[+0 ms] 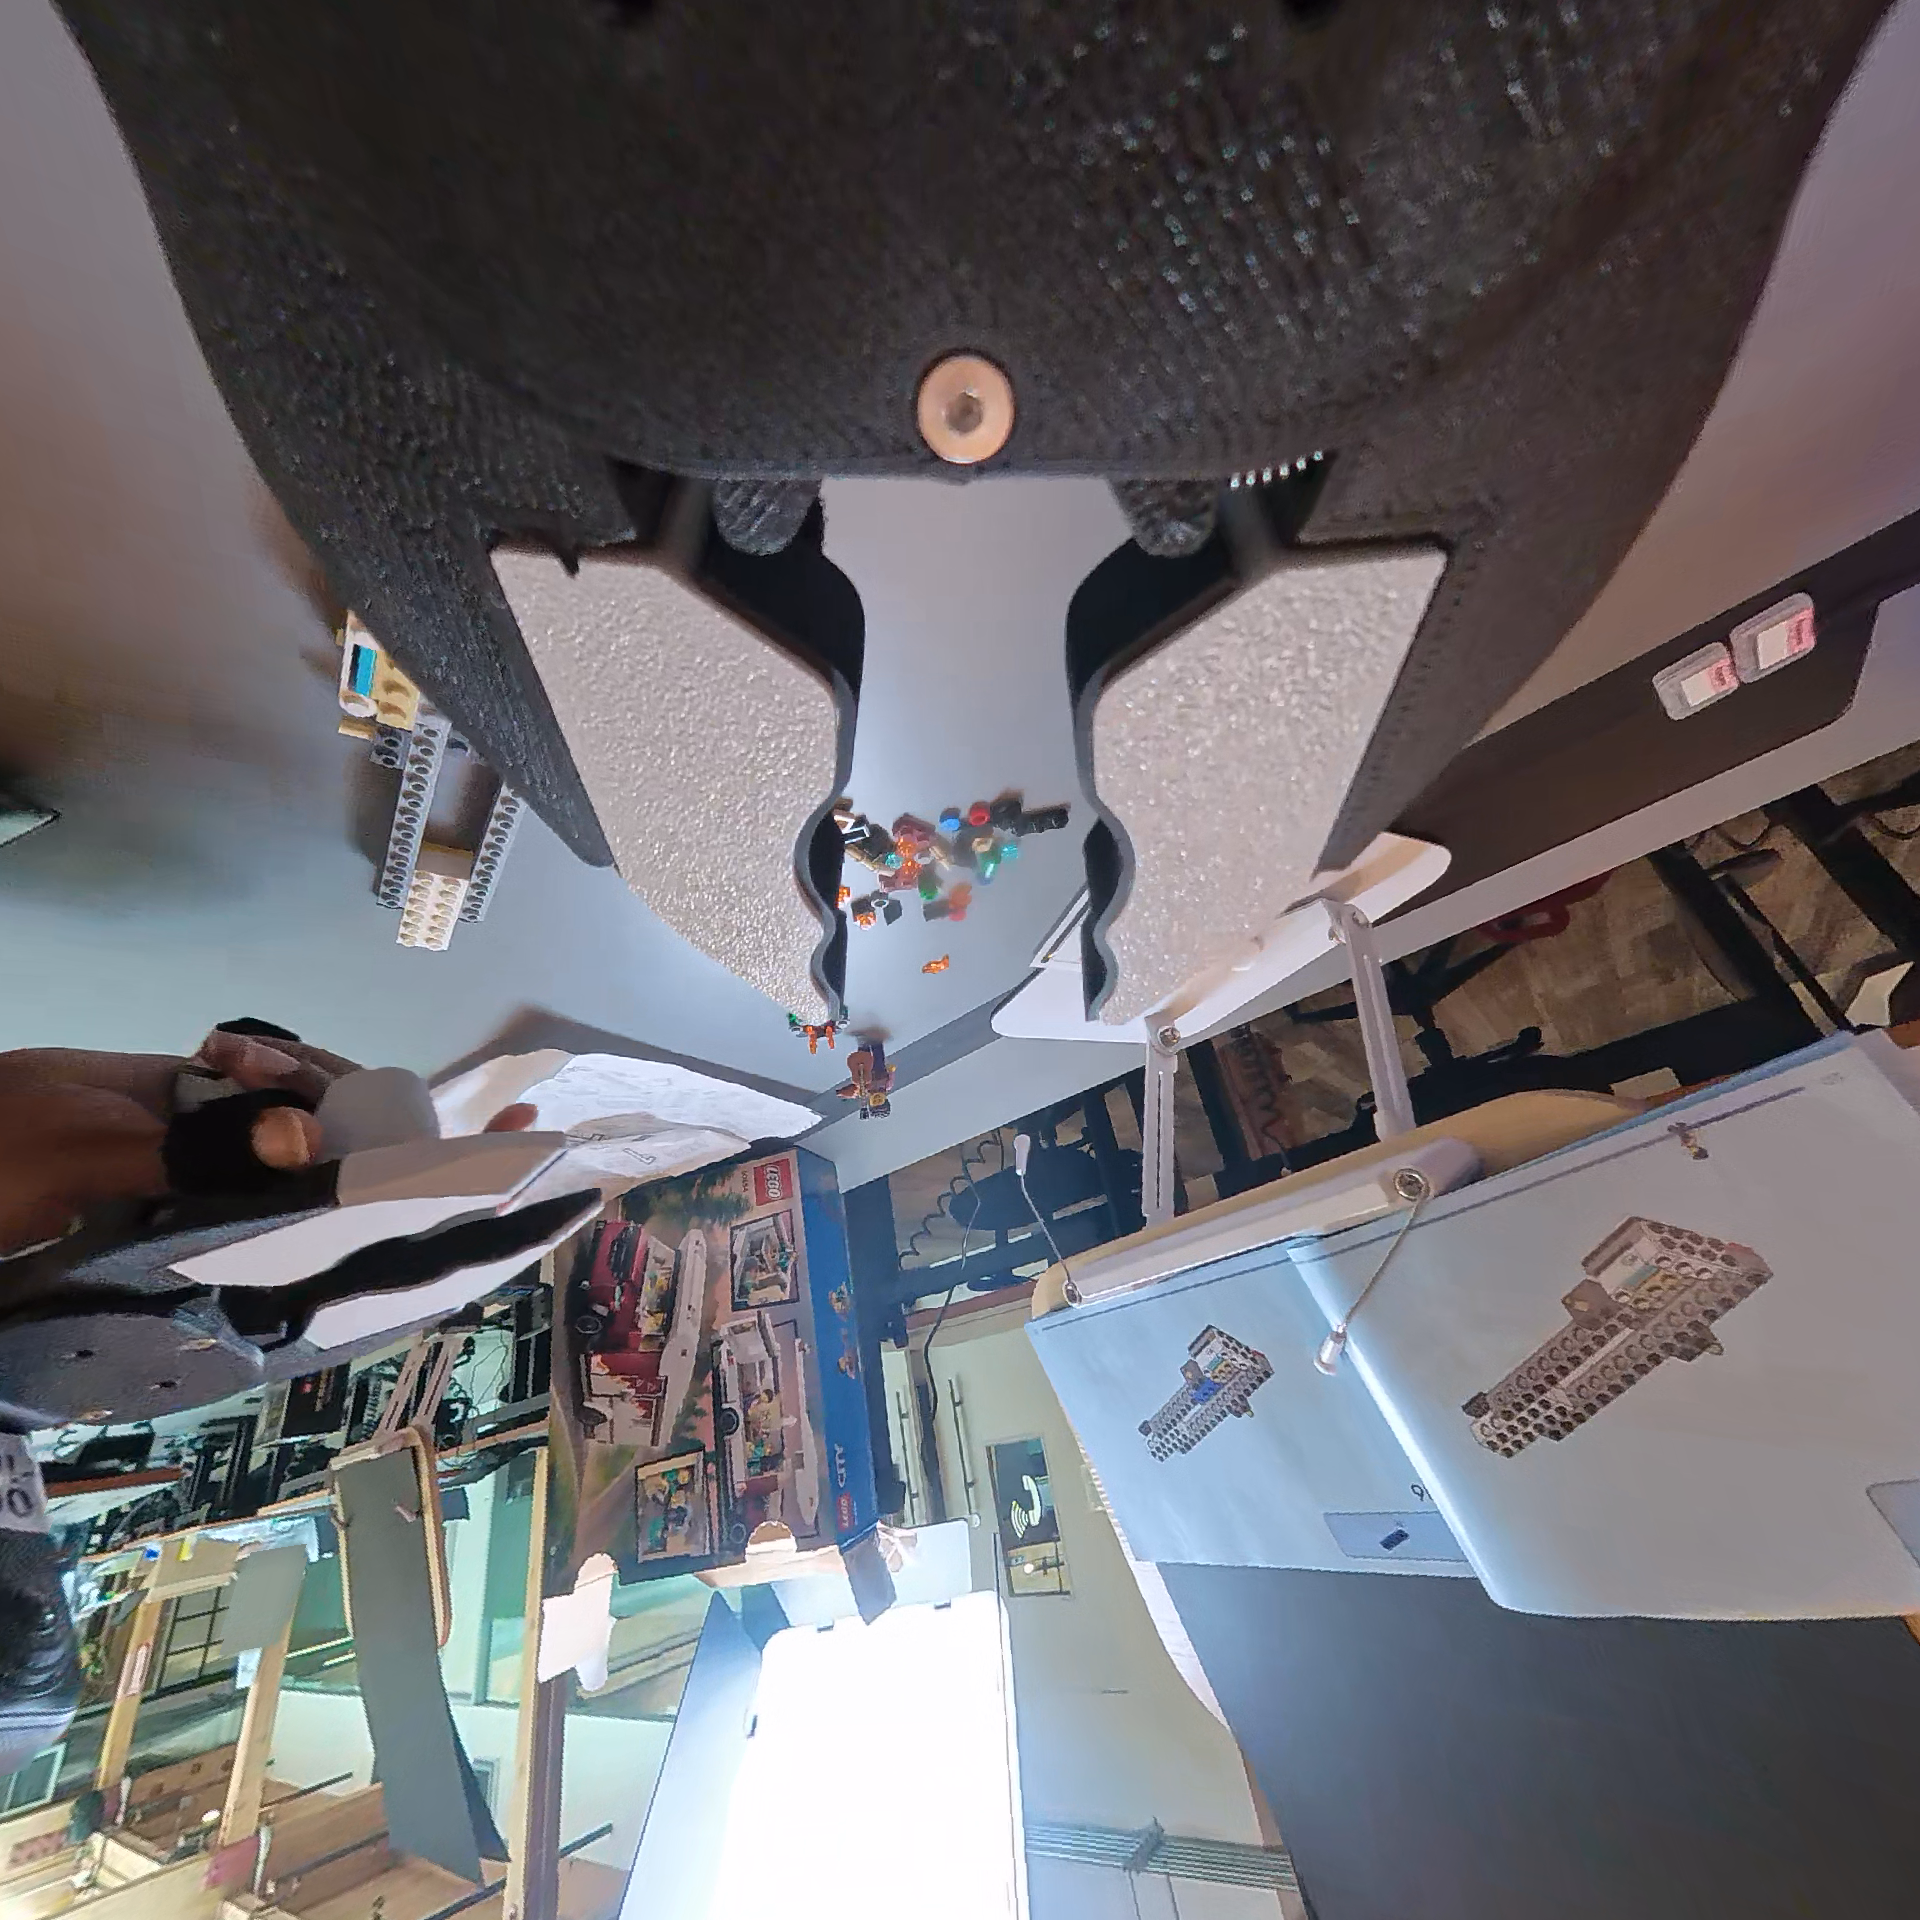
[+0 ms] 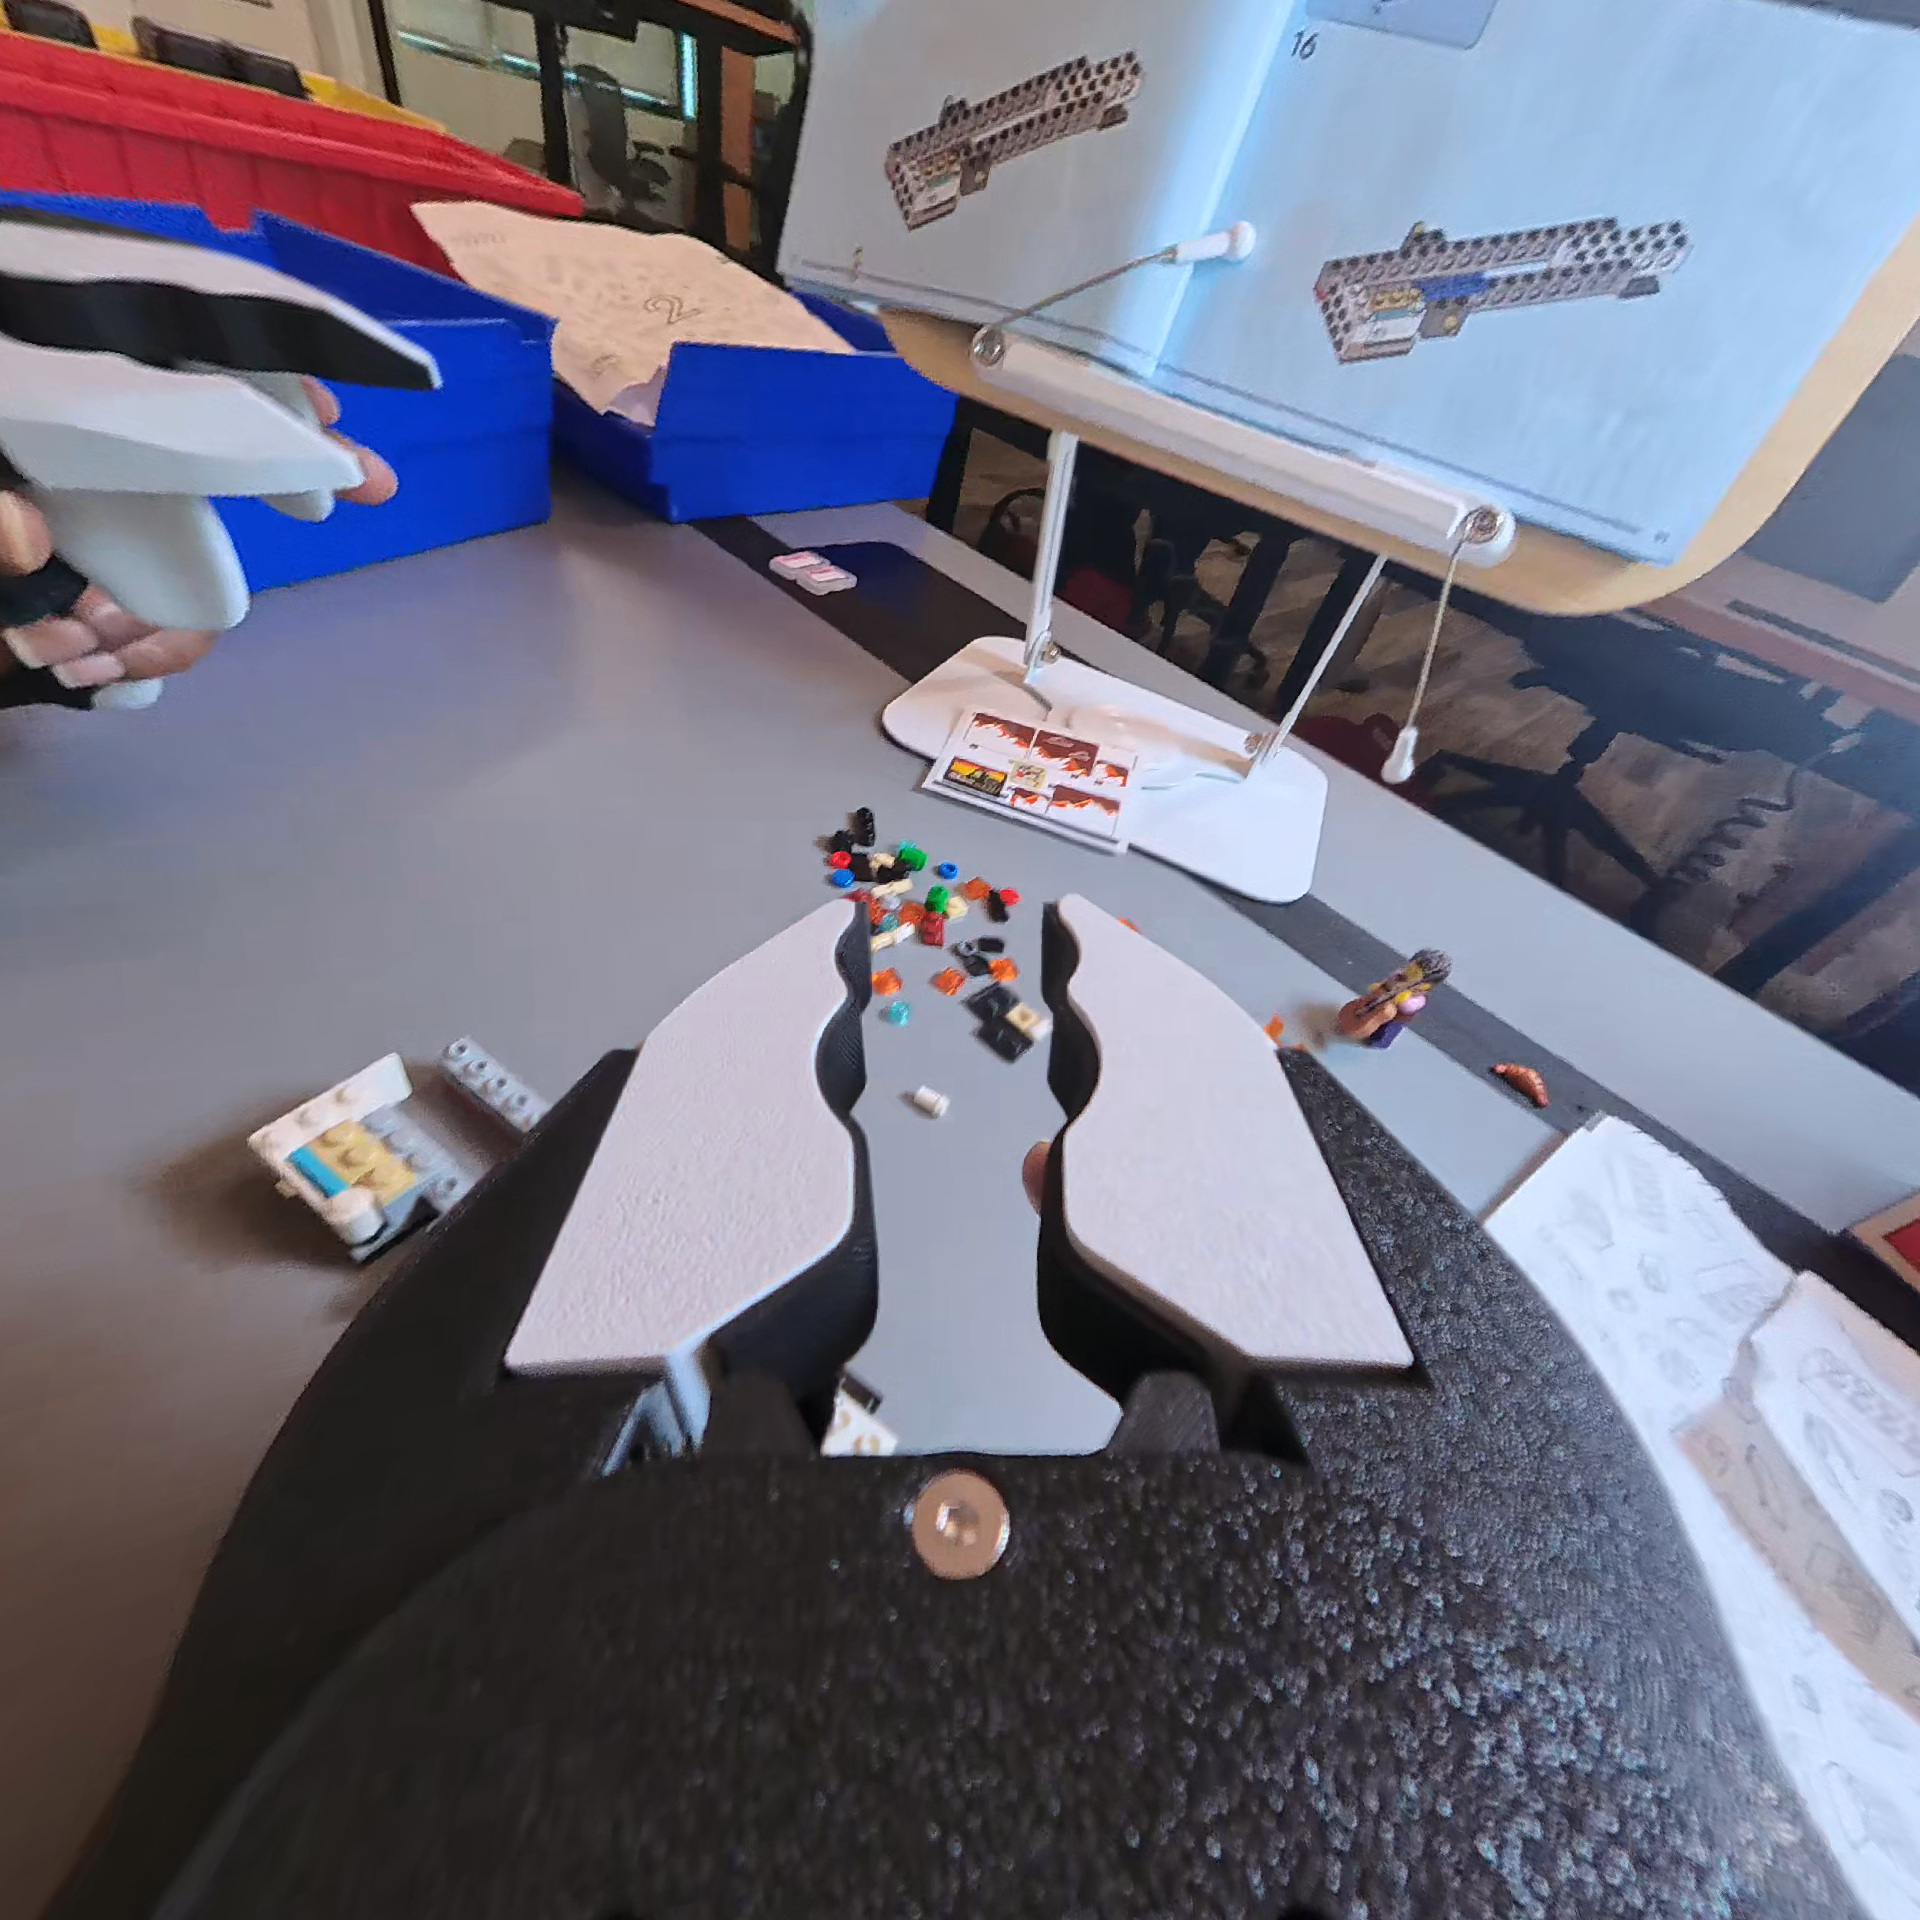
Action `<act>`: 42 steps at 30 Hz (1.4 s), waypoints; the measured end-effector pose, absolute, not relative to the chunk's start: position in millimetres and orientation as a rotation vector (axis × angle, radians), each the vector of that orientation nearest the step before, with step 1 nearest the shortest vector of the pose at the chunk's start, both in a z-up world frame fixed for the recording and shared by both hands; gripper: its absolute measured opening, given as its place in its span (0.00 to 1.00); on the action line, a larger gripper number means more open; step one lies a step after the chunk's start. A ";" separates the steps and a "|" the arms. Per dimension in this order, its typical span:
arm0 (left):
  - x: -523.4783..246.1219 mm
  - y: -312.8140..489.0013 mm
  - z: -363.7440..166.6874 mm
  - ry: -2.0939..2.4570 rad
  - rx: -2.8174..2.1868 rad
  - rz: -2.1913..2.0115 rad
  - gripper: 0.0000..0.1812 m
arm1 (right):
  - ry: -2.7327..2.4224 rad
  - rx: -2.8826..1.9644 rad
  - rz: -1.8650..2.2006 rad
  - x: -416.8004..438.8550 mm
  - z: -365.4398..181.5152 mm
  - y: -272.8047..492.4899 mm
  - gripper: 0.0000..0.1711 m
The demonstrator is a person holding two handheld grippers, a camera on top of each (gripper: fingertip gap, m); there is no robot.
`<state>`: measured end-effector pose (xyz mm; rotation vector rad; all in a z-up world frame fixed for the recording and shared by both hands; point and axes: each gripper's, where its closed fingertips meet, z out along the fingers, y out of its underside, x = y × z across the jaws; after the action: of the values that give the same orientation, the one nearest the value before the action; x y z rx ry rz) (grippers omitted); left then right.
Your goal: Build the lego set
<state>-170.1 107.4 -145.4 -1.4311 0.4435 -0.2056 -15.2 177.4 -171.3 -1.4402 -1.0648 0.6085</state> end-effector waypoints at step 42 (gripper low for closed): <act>-194.8 114.6 -150.3 0.318 -1.480 -0.239 0.20 | -0.911 -1.258 0.587 -87.1 -32.7 255.4 0.09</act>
<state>-194.8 114.6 -150.3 -1.4801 0.3182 -0.2385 -87.1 255.4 -32.7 -1.2581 -0.9112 0.5868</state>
